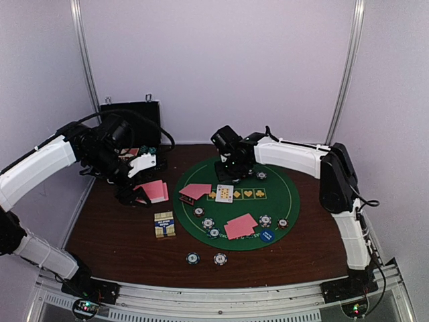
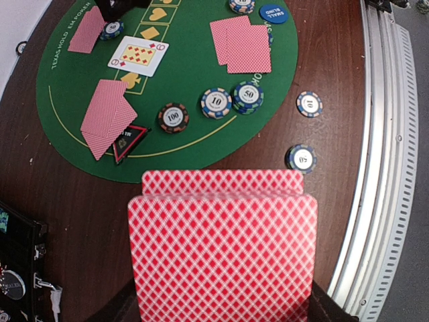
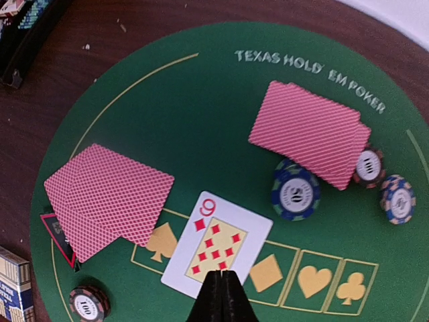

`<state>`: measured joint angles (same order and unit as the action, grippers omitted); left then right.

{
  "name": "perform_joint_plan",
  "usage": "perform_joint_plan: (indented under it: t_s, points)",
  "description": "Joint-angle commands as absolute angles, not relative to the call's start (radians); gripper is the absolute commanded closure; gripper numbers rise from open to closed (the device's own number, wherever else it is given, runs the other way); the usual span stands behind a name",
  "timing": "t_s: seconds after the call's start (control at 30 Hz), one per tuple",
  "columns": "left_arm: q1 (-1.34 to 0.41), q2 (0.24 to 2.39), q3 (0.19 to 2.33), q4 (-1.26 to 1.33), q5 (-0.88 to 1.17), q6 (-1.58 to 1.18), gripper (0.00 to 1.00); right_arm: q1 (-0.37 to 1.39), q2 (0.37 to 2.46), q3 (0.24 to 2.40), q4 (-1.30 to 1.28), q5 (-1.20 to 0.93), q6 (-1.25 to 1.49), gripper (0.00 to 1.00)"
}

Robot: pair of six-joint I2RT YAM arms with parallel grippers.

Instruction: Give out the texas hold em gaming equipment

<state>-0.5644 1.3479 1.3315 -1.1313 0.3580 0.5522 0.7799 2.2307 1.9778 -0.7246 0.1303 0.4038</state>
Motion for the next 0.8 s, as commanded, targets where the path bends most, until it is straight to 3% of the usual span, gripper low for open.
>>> perform_joint_plan:
  t_s: [0.0, 0.77]
  points:
    - [-0.563, 1.317, 1.336, -1.113, 0.364, 0.561, 1.00, 0.798, 2.330, 2.047, -0.821, 0.005, 0.504, 1.00]
    - [-0.563, 1.316, 1.340, -1.112, 0.356, 0.562, 1.00, 0.761, 2.556, 2.271, -0.843, -0.080, 0.552, 1.00]
